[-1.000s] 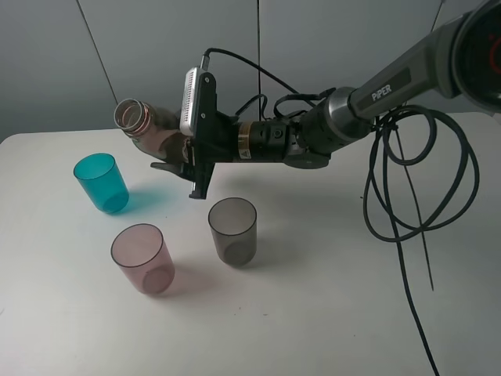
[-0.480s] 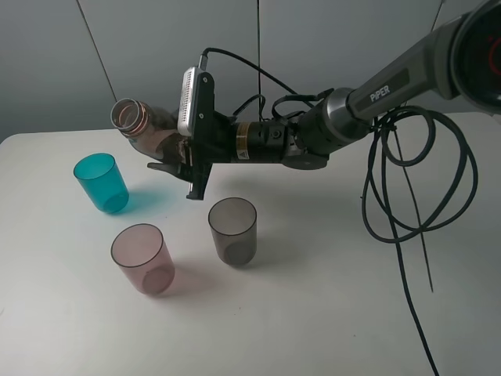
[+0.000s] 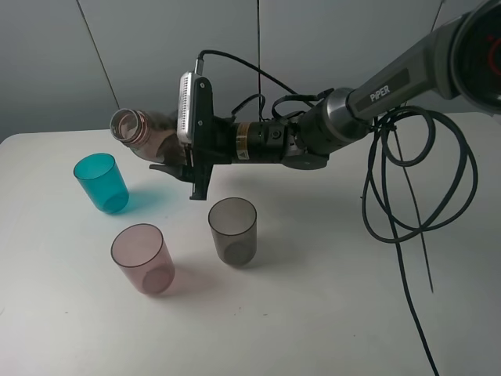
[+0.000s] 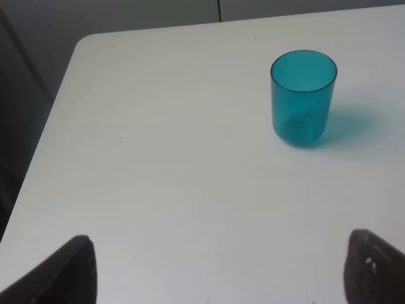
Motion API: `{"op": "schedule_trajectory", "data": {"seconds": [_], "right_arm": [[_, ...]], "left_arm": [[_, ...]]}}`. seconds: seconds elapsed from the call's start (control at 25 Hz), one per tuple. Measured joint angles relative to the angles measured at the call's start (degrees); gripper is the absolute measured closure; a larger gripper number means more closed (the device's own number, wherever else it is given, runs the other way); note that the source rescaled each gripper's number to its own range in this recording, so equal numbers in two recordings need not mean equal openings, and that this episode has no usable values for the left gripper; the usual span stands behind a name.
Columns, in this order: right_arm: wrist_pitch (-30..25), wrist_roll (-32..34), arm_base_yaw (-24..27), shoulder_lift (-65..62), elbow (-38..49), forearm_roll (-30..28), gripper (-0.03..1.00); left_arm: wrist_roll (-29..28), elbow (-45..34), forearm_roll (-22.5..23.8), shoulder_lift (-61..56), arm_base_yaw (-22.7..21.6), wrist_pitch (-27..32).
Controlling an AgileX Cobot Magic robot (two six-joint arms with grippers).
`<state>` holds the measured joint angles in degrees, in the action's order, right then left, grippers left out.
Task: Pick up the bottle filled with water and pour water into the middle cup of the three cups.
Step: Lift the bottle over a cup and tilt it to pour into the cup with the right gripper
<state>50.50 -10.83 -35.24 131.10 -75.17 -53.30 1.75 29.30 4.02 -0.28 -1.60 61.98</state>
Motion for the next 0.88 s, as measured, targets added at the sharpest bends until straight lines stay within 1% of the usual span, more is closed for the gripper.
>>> {"op": "schedule_trajectory", "data": {"seconds": [0.12, 0.24, 0.52, 0.72, 0.88], "right_arm": [[0.0, -3.43, 0.0, 0.0, 0.0, 0.22, 0.97], [0.04, -5.23, 0.0, 0.0, 0.0, 0.31, 0.97], [-2.65, -9.5, 0.0, 0.0, 0.0, 3.27, 0.97], [-4.44, -10.67, 0.0, 0.0, 0.0, 3.86, 0.97], [-4.44, -10.88, 0.0, 0.0, 0.0, 3.55, 0.97]], "left_arm": [[0.0, 0.0, 0.0, 0.0, 0.0, 0.0], [0.0, 0.0, 0.0, 0.0, 0.0, 0.0], [0.0, 0.0, 0.0, 0.0, 0.0, 0.0], [0.0, 0.0, 0.0, 0.0, 0.0, 0.0], [0.0, 0.0, 0.0, 0.0, 0.0, 0.0]]}}
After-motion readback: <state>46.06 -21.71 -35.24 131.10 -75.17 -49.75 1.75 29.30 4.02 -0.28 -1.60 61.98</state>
